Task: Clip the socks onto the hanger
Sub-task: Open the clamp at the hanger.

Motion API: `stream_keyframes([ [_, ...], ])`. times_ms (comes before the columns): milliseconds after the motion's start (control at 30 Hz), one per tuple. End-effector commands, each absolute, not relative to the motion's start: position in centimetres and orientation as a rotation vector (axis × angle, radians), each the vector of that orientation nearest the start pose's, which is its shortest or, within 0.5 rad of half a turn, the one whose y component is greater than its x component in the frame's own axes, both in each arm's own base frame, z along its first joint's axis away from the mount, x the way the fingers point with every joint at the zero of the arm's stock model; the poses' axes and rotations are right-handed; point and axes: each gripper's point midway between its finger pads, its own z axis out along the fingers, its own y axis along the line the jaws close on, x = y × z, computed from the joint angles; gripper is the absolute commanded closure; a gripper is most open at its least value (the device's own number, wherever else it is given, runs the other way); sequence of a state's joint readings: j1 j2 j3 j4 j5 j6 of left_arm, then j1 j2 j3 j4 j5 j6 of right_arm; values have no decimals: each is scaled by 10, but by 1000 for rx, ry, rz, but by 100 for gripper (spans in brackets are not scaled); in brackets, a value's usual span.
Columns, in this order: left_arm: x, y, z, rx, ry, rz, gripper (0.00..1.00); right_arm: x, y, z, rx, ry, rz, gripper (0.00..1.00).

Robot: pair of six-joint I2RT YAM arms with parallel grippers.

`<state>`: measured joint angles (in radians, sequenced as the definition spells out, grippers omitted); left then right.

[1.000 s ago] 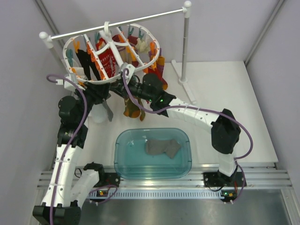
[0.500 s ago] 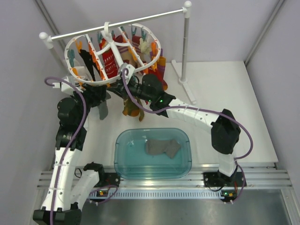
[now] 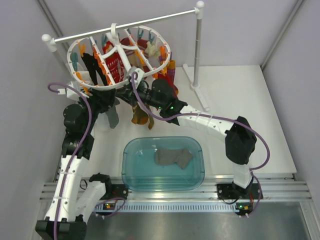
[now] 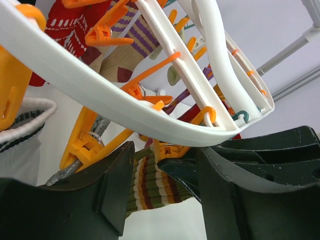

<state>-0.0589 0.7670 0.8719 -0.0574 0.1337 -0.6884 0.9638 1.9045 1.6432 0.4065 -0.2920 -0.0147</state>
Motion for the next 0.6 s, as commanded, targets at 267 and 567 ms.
stream_keyframes([
  [267, 319, -56, 400, -431, 1311, -728, 44, 267, 527, 388, -952, 1085, 1060, 100],
  [567, 324, -52, 410, -437, 1265, -720, 48, 262, 528, 380, -977, 1096, 1071, 100],
])
